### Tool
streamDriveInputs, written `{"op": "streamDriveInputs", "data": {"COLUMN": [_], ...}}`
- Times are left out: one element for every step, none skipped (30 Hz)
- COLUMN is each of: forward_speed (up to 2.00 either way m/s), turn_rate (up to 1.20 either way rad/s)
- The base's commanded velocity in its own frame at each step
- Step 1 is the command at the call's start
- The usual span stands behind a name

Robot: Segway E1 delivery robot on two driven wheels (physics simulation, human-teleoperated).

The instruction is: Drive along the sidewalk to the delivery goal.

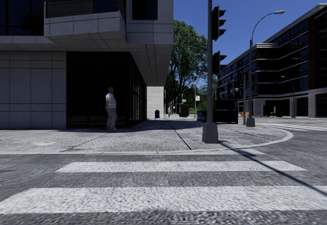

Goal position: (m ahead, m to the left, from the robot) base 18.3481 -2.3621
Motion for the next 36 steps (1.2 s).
{"op": "streamDriveInputs", "data": {"forward_speed": [2.00, 2.00, 2.00, 2.00, 2.00, 2.00, 2.00, 2.00, 2.00, 2.00, 2.00, 2.00, 2.00, 2.00, 2.00, 2.00, 2.00, 2.00, 2.00, 2.00, 2.00, 2.00, 2.00, 2.00, 2.00, 2.00, 2.00, 2.00, 2.00, 2.00, 2.00, 2.00, 2.00, 2.00, 2.00, 2.00], "turn_rate": [0.00, 0.00, 0.00, 0.00, 0.00, 0.00, 0.00, 0.00, 0.00, 0.00, 0.00, 0.00, 0.00, 0.00, 0.00, 0.00, 0.00, 0.00, 0.00, 0.00, 0.00, 0.00, 0.00, 0.00, 0.00, 0.00, 0.00, 0.00, 0.00, 0.00, 0.00, 0.00, 0.00, 0.00, 0.00, 0.00]}}
